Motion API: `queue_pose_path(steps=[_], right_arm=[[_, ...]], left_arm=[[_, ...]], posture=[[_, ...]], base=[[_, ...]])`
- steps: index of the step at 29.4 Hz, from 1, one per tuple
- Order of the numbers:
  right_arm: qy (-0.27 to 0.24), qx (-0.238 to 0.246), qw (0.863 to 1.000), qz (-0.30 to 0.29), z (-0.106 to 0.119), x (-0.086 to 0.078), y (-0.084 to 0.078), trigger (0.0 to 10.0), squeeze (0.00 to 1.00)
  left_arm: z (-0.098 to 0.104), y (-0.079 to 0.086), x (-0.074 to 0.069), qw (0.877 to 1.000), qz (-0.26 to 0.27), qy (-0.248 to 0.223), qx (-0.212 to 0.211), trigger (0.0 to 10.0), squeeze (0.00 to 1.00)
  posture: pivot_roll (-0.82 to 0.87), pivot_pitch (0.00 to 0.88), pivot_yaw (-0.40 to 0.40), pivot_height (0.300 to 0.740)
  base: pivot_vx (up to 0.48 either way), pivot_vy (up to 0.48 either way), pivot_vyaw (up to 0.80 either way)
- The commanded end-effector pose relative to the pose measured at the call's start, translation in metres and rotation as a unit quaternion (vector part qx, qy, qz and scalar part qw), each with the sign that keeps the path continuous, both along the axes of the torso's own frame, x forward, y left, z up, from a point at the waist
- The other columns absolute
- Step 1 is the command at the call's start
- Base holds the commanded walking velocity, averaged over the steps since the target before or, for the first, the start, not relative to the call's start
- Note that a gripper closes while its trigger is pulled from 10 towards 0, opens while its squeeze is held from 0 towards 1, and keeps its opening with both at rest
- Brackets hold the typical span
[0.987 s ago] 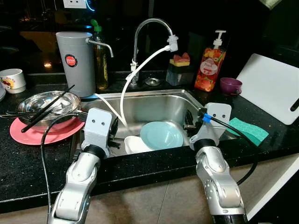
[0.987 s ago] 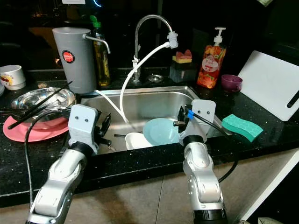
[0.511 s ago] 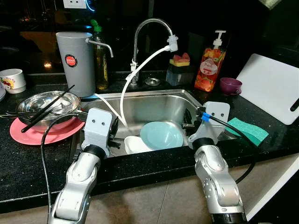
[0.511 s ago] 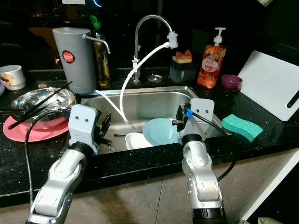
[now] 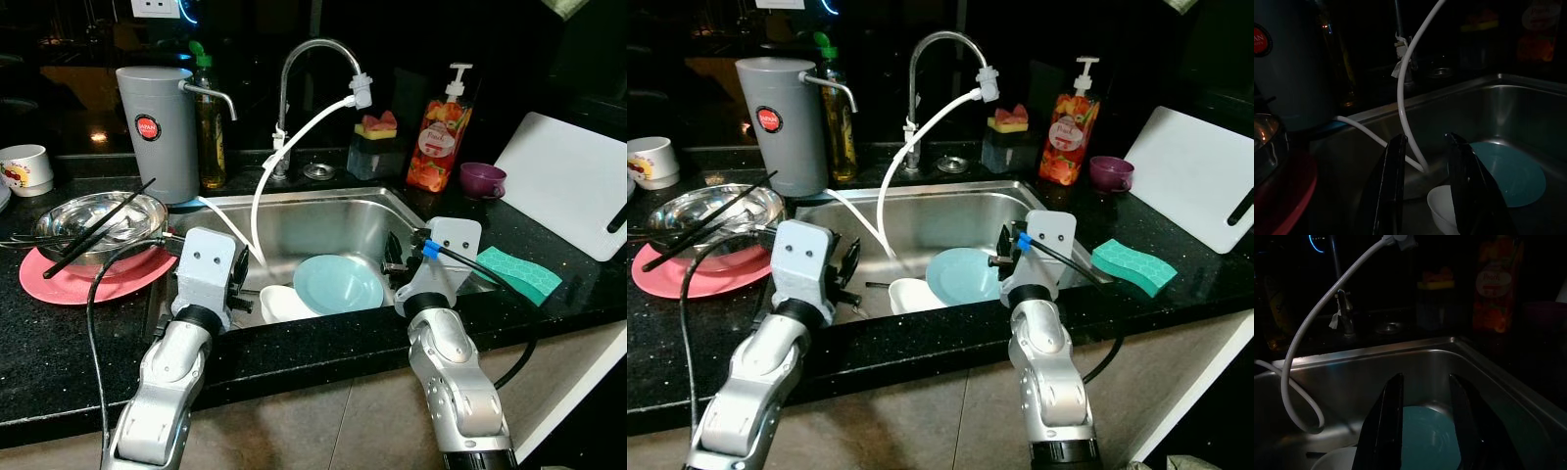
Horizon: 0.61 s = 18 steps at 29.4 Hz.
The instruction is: Kitchen organization
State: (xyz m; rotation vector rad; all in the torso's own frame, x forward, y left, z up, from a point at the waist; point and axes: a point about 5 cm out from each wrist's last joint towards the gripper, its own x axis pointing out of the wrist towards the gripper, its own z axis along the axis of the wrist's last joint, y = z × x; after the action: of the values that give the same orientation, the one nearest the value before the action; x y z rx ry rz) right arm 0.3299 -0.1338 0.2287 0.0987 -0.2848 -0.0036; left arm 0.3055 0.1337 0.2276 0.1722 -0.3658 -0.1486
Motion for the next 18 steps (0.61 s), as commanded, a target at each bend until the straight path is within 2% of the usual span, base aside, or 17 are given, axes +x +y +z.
queue_pose_path(steps=[1, 18], right_arm=[[0.001, -0.004, 1.0, 0.003, 0.0014, -0.0009, 0.0013, 10.0, 0.0], [0.004, -0.002, 1.0, -0.001, -0.0012, -0.0021, -0.0008, 10.0, 0.0]], left_arm=[[0.0001, -0.0025, 0.0012, 1.0, -0.003, -0.001, -0.004, 10.0, 0.0], [0.0016, -0.0031, 0.0007, 1.0, -0.004, -0.001, -0.009, 10.0, 0.0]], posture=[[0.11, 0.083, -0.065, 0.74], [0.11, 0.086, -0.062, 0.74]], base=[[0.0, 0.0, 0.0], [0.0, 0.0, 0.0]])
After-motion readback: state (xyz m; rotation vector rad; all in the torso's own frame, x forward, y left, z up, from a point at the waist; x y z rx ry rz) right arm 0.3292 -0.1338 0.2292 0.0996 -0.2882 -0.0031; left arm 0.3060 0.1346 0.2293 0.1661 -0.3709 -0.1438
